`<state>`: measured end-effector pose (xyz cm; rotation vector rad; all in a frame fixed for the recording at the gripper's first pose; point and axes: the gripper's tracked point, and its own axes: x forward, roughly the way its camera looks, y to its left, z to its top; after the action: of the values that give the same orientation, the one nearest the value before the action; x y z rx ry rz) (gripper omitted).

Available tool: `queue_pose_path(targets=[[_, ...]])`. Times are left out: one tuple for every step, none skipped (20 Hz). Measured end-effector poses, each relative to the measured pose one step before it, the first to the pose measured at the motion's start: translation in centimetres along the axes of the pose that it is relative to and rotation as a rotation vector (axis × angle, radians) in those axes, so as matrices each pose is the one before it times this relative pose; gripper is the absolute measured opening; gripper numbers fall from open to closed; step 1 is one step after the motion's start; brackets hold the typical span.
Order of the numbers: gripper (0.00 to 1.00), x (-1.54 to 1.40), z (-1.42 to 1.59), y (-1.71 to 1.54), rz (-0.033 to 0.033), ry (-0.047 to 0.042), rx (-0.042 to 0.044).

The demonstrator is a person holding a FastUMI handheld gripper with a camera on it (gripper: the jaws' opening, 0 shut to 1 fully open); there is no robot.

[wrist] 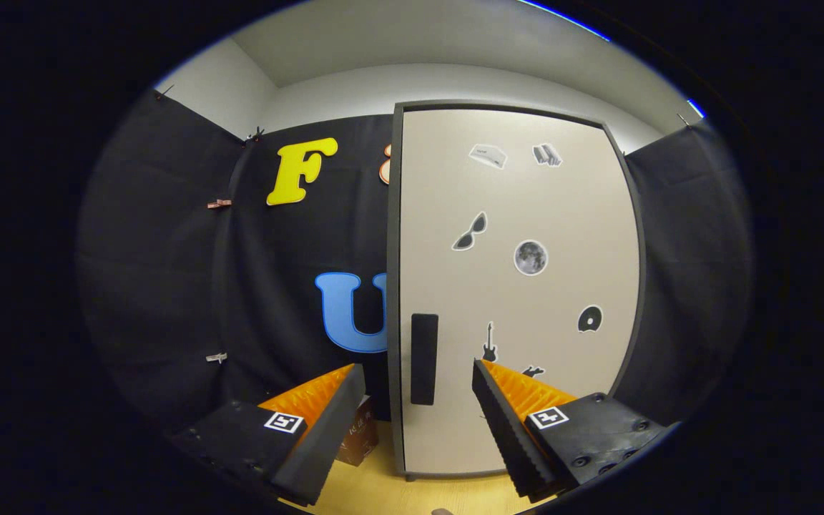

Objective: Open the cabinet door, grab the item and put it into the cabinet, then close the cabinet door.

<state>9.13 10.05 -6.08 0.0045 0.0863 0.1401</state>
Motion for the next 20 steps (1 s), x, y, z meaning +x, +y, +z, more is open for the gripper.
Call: queue_pose_path(targets=[[0.98, 1.056, -0.502, -0.009, 0.00055, 0.0079, 0.00163], [0.97, 1.074, -0.444, -0.287, -0.01447, 0.00432, -0.00391], [0.91, 0.977, -0.394, -0.137, -0.00696, 0.00153, -0.00405], [0.89, 0.997, -0.412, -0.042, -0.00374, 0.00989, 0.0066], [0.88, 0.962, -0.339, 0.08, 0.00425, 0.00639, 0.00787], [0.88, 0.877, -0.113, -0.01, -0.00142, -0.00213, 0.0034], [0.88, 0.71, -0.118, -0.186, -0.00609, -0.00322, -0.00006], [0.87, 0.653, -0.292, -0.383, -0.01531, 0.00016, -0.00374], [0.82, 0.521, -0.347, -0.217, -0.00803, 0.00743, -0.0004], [0.82, 0.479, -0.232, -0.149, -0.00488, 0.00538, 0.00595], [0.81, 0.502, -0.104, -0.225, -0.01213, 0.00271, 0.0082], [0.76, 0.517, -0.198, -0.043, -0.00112, 0.00665, 0.01471], [0.63, 0.416, -0.216, 0.156, 0.00289, 0.0067, 0.00779], [0.57, 0.428, -0.157, 0.0, -0.00077, 0.0031, -0.00525], [0.5, 0.102, 0.128, 0.259, 0.01395, 0.00819, -0.0041], [0.43, 0.107, -0.182, -0.051, -0.02181, -0.00747, 0.00023], [0.4, 0.202, -0.181, 0.073, -0.0104, 0.00518, -0.01819], [0.4, 0.012, -0.088, -0.014, -0.00757, 0.00506, -0.02296], [0.4, -0.09, 0.012, -0.167, -0.0132, -0.0019, -0.00543], [0.34, 0.12, 0.021, 0.067, -0.00557, -0.00336, 0.01688]])
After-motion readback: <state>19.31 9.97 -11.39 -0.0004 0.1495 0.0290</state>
